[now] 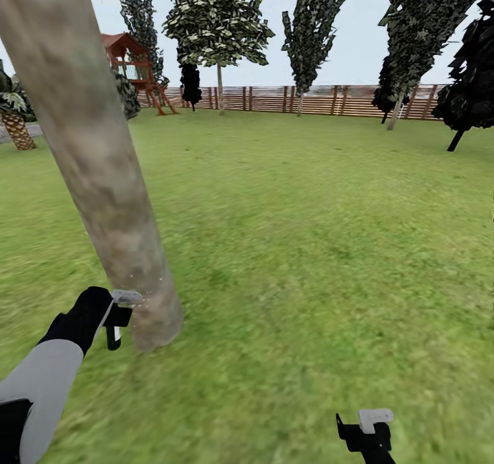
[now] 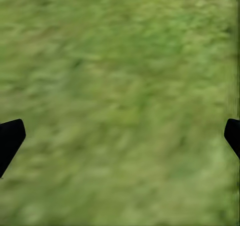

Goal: In the garden, pick up the pesticide atomizer on the floor and spray pesticide onto both trees until each tree trunk is fully covered.

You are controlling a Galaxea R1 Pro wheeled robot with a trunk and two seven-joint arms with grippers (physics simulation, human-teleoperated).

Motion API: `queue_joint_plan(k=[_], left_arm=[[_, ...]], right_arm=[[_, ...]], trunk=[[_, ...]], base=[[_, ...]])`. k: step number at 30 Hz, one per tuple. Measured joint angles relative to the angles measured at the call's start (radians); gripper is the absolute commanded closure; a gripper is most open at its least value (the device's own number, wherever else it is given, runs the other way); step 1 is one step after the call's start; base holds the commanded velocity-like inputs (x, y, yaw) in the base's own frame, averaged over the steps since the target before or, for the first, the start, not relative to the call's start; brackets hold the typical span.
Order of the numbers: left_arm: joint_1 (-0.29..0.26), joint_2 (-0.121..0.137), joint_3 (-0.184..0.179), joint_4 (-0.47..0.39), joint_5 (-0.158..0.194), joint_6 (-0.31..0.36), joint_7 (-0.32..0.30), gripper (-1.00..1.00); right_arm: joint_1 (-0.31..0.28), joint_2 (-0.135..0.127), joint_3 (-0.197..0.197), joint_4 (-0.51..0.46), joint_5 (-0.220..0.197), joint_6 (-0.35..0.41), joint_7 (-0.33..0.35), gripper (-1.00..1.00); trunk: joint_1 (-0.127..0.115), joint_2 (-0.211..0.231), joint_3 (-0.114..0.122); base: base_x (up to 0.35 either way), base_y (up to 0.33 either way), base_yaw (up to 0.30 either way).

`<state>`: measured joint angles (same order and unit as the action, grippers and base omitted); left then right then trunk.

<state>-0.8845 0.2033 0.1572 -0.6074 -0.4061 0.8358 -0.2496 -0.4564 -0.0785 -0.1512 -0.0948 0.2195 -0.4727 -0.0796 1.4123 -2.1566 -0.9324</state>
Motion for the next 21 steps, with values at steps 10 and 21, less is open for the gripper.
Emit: queue_joint_plan(k=[10,21], left_arm=[[0.000,0.000,0.001,-0.004,-0.001,0.000,0.000,1.00],[0.003,0.004,0.003,0.002,-0.005,0.000,0.001,1.00]], right_arm=[[0.000,0.000,0.000,0.000,0.000,0.000,0.001,-1.00],[0.000,0.000,0.000,-0.001,-0.001,0.000,0.002,-1.00]], trunk=[[0.000,0.000,0.000],[0.000,0.000,0.000]], base=[[-0.059,-0.277,0.000],[-0.003,-0.278,0.110]])
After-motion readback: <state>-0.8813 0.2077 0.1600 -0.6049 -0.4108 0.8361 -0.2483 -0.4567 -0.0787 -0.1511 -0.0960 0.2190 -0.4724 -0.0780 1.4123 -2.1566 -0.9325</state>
